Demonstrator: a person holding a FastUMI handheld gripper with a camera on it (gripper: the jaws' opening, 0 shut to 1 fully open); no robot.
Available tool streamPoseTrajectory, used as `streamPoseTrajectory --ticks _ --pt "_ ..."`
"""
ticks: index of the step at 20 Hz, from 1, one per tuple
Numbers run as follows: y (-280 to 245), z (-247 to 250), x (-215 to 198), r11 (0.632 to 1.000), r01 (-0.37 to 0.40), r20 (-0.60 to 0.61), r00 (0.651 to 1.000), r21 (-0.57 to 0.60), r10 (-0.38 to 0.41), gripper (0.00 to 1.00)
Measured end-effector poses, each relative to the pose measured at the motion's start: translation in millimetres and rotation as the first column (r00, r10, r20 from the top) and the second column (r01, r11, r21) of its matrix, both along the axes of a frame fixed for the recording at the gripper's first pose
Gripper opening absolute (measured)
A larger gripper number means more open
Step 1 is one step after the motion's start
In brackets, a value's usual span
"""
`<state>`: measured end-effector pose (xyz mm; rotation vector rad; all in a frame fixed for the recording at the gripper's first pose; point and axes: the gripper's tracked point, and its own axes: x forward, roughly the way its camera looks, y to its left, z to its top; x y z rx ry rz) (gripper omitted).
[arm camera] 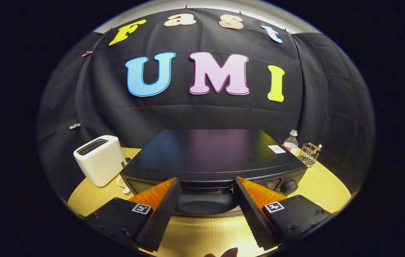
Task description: Open the toaster oven, put the food inside, and close the toaster oven door.
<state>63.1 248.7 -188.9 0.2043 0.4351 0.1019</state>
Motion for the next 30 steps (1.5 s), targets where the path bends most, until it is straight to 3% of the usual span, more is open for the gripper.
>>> streamPoseTrajectory --ticks 8,15,30 --pt "-7.1 -6.9 -52.3 1.000 0.020 -0.035 0.999 0.023 -0.019 0.98" --pt "-7.6 -14.5 -67.6 1.000 -0.023 -0.039 0.999 0.001 0.023 0.96" --pt "-7.8 -22.2 -90.8 1.000 -0.019 -0.057 0.998 0.008 0.019 0.97"
